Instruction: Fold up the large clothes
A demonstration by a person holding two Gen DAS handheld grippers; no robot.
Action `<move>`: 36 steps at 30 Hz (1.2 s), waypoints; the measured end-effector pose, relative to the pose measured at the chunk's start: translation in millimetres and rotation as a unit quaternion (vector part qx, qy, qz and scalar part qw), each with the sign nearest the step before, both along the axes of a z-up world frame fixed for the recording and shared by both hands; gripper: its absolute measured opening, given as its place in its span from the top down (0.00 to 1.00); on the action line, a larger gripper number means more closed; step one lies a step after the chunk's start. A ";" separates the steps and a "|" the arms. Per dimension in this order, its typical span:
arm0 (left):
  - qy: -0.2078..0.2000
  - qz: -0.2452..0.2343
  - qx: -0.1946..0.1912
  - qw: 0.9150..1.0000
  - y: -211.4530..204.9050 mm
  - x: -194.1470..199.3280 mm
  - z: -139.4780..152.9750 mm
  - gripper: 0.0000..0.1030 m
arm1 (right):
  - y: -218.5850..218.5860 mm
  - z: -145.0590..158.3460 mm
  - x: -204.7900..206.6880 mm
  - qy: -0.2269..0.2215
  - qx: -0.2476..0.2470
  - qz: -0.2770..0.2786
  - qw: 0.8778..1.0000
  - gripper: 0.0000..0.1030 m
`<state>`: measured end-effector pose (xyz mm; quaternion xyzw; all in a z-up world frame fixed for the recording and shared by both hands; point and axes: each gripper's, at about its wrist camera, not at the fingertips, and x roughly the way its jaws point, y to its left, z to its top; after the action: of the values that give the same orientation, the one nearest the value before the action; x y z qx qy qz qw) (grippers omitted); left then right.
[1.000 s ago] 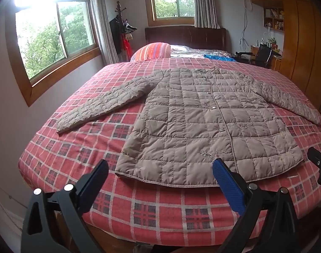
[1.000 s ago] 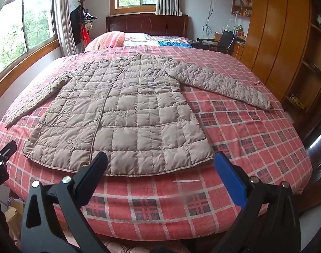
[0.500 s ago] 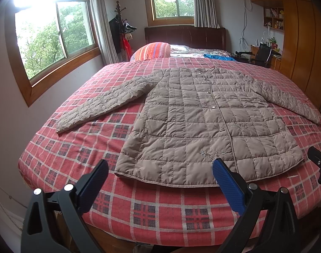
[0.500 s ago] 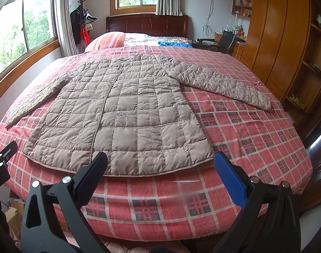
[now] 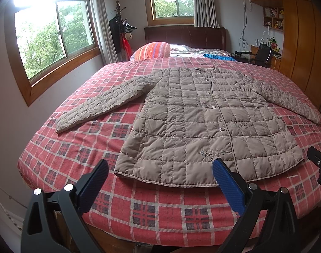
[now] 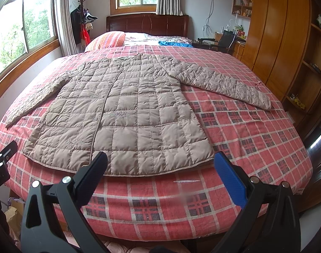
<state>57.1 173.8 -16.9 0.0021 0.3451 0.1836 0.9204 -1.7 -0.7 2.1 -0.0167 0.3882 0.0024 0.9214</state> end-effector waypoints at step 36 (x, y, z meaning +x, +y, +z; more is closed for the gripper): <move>0.000 0.000 0.000 1.000 1.7 1.9 -0.4 0.04 | 1.9 -1.1 2.5 0.000 0.000 0.001 1.000 0.03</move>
<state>59.0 175.5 -17.3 0.0017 0.3455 0.1837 0.9202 0.8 1.2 1.0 -0.0170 0.3879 0.0029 0.9215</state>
